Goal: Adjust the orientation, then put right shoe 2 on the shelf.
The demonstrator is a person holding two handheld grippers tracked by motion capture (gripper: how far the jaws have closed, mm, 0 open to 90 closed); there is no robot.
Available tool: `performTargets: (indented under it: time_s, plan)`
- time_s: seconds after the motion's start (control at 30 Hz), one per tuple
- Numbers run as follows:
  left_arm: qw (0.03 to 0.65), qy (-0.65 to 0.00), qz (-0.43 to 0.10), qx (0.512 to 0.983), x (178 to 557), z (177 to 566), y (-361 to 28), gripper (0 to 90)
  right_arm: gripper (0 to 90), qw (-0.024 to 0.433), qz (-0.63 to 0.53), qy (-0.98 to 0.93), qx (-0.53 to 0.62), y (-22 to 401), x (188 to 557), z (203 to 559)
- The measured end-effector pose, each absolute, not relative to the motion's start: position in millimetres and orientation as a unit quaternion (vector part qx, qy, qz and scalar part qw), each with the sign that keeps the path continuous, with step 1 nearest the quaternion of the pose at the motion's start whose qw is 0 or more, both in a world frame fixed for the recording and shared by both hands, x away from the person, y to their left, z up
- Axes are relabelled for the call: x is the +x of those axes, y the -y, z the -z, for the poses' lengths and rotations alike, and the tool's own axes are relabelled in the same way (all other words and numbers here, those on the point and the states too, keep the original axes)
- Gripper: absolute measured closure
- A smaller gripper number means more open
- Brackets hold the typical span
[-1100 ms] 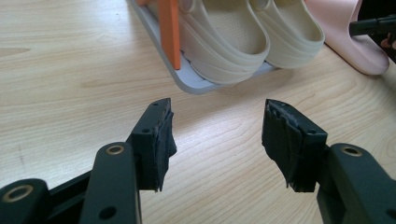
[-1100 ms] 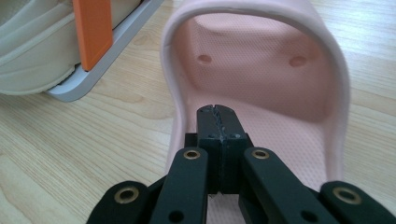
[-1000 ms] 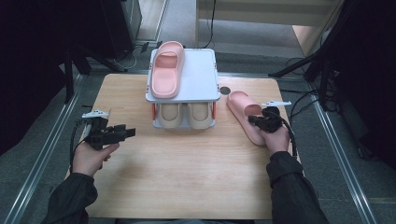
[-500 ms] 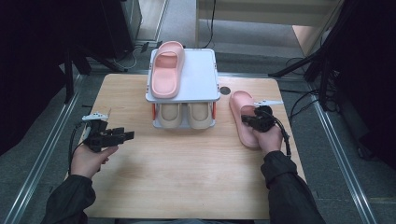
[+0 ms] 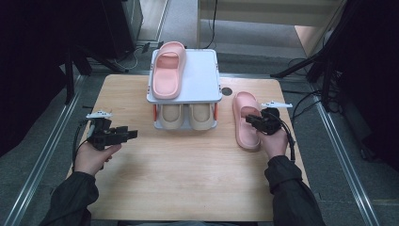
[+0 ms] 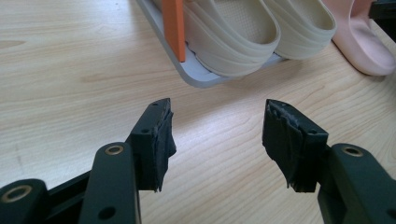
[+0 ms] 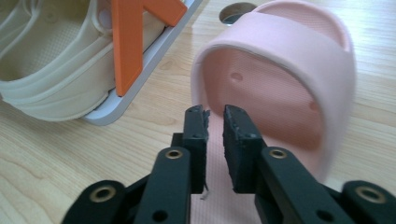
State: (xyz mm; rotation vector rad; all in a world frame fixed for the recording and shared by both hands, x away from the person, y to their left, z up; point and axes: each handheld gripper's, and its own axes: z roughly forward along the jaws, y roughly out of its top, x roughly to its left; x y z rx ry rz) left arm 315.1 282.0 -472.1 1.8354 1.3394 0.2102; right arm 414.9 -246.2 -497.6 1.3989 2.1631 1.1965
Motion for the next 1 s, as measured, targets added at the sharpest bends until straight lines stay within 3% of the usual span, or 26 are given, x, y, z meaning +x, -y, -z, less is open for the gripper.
performTargets:
  time_s: [0.3,0.53,1.0]
  plan:
    - [0.413,-0.523,-0.067,0.742,331,478,-272,42.7,64.6,0.174,-0.42,-0.732,0.508,270,392,498]
    - [0.413,-0.521,-0.063,0.744,335,478,-270,42.7,58.9,0.172,-0.411,-0.721,0.531,280,395,508]
    - [0.411,-0.534,-0.064,0.736,315,482,-283,42.6,57.6,0.174,-0.401,-0.709,0.553,276,419,512]
